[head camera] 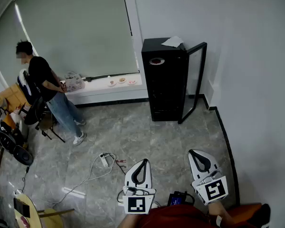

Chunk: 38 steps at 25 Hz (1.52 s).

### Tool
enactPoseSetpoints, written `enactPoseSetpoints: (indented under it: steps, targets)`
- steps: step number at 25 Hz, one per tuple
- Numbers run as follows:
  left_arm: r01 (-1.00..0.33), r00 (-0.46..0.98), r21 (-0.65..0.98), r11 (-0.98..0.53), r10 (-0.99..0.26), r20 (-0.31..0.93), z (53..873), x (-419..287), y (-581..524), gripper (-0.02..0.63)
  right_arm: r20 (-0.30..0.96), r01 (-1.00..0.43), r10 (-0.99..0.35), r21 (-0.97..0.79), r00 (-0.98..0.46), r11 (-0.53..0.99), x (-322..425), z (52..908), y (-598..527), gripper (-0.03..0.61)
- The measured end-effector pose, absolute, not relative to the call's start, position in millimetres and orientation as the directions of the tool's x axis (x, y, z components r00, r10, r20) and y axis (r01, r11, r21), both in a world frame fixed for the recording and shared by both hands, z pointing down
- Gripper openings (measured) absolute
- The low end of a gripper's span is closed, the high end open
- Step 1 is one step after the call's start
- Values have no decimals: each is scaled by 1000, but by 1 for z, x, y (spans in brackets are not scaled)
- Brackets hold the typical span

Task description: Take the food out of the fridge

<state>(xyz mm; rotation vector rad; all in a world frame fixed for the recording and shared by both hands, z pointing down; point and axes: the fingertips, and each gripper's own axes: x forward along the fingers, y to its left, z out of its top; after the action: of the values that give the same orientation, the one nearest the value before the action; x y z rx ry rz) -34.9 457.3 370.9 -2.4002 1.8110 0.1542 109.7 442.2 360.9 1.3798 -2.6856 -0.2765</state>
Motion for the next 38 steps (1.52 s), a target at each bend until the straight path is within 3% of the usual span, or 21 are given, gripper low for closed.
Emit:
enactPoseSetpoints:
  steps: [13, 26, 38]
  targets:
    - [-970, 243, -32, -240, -960, -139, 373, -22, 459, 15, 17, -797, -817, 205, -577, 568, 120, 361, 436, 21]
    - [-979, 202, -22, -201, -971, -128, 373, 36, 448, 15, -3, -796, -813, 203, -582, 570, 185, 356, 416, 21]
    - [-970, 244, -30, -242, -960, -137, 379, 42, 408, 15, -11, -812, -828, 204, -561, 547, 187, 366, 378, 21]
